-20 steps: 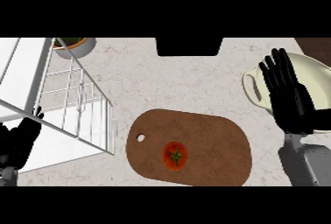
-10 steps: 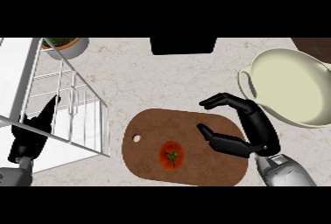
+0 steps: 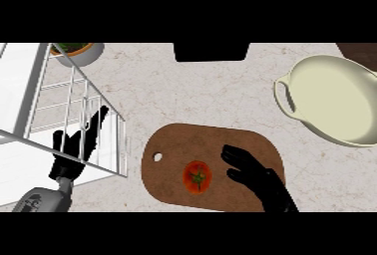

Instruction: Pick the tomato from the cutting board and place it in the pot

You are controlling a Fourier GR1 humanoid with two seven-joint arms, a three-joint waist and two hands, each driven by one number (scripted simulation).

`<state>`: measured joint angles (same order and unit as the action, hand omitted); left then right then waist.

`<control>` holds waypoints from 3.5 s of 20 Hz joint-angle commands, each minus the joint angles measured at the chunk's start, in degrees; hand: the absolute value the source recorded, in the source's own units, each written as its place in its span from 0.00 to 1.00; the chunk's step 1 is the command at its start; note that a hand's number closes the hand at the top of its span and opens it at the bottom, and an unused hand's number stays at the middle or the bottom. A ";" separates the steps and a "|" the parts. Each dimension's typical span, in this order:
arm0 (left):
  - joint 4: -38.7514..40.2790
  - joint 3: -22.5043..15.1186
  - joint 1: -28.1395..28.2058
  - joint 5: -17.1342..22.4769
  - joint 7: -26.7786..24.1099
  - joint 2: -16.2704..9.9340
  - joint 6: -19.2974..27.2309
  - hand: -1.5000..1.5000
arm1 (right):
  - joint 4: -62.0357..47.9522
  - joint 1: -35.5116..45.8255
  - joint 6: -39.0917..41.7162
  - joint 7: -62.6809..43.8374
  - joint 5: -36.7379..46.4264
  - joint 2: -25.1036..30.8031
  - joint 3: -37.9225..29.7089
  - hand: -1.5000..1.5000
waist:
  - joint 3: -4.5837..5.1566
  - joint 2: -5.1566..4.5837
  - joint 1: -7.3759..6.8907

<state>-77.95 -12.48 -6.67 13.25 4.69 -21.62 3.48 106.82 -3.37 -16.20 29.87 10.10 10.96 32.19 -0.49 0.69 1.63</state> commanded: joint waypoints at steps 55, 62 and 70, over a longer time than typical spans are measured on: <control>-1.90 2.20 2.75 -8.09 3.70 10.48 -5.98 0.50 | -49.06 17.08 29.34 -4.92 -3.02 -10.09 -10.87 0.00 | 0.47 -0.78 -1.95; -2.48 3.62 1.96 -7.71 3.97 9.66 -8.47 0.50 | -62.36 21.83 21.13 8.07 -1.41 -10.89 -4.69 1.00 | 0.44 -0.89 -2.36; -1.47 2.01 1.83 -10.13 4.10 13.14 -5.65 0.50 | -65.83 22.77 31.91 19.16 -9.35 0.10 -9.52 1.00 | 0.41 -1.16 -1.89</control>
<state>-81.53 -7.79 -5.39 3.88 8.38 -12.22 -3.24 46.55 19.35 7.71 43.07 3.47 2.81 26.82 0.26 1.27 -0.80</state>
